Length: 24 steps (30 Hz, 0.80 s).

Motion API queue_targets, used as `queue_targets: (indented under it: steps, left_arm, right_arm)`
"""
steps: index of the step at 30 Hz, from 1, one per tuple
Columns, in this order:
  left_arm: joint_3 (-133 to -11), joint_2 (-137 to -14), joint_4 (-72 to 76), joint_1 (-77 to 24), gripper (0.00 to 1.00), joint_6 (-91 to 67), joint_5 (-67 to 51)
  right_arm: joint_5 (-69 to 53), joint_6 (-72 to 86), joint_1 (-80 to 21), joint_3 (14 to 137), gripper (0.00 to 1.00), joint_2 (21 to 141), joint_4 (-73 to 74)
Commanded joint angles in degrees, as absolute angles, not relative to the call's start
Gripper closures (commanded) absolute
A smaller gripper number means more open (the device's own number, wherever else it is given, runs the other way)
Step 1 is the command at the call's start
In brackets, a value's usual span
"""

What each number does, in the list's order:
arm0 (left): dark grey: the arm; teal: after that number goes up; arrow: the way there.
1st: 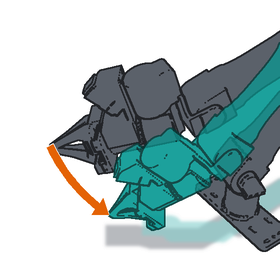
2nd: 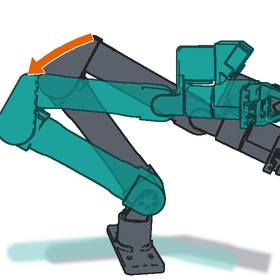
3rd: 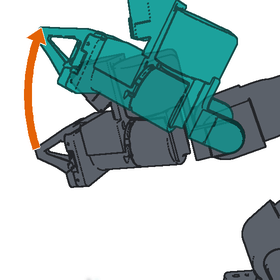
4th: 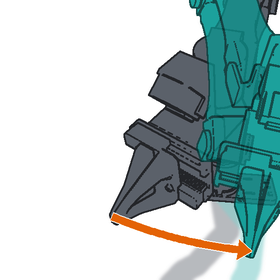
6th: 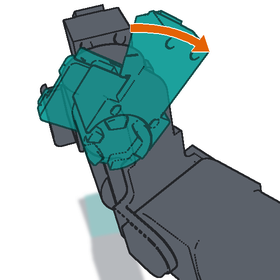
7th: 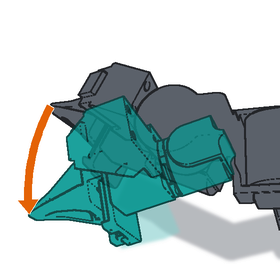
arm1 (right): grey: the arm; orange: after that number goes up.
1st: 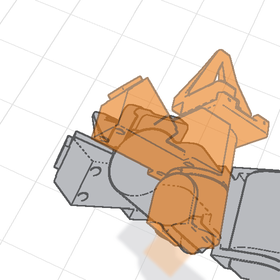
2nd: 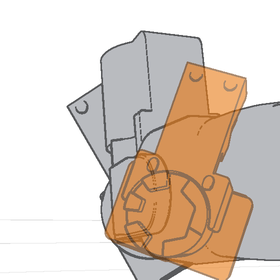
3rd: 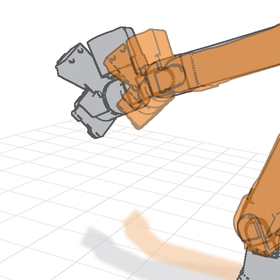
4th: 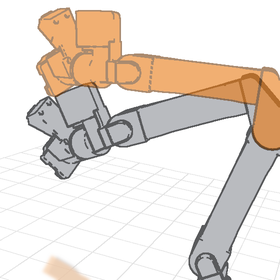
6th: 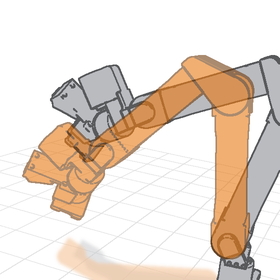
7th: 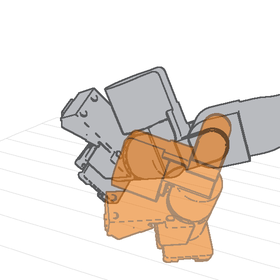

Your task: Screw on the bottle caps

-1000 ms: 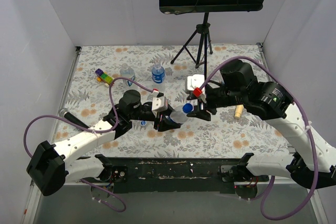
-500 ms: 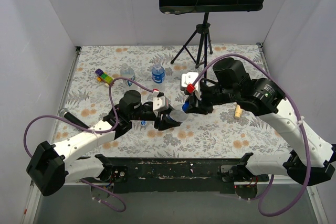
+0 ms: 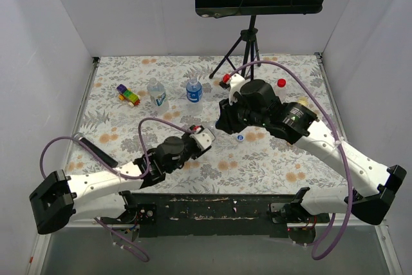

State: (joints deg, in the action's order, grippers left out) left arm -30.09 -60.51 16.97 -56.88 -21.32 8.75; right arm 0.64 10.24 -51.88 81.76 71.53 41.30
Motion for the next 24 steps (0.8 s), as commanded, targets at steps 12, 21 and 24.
queue_targets:
  steps: [12,21,24]
  left_arm:
    - [-34.4,-61.5,22.2,-63.0,0.61,-17.0,24.7]
    - [-41.0,-62.0,10.6,-48.2,0.60,-28.0,-23.7]
    - [-42.5,-63.4,9.8,-45.5,0.60,-30.1,-37.2]
  right_arm:
    - [8.6,17.5,-50.3,75.5,0.57,64.1,30.2]
    - [-6.5,-6.2,-48.6,94.2,0.30,64.5,45.7]
    - [-14.3,-15.4,-48.5,95.9,0.30,64.3,49.8]
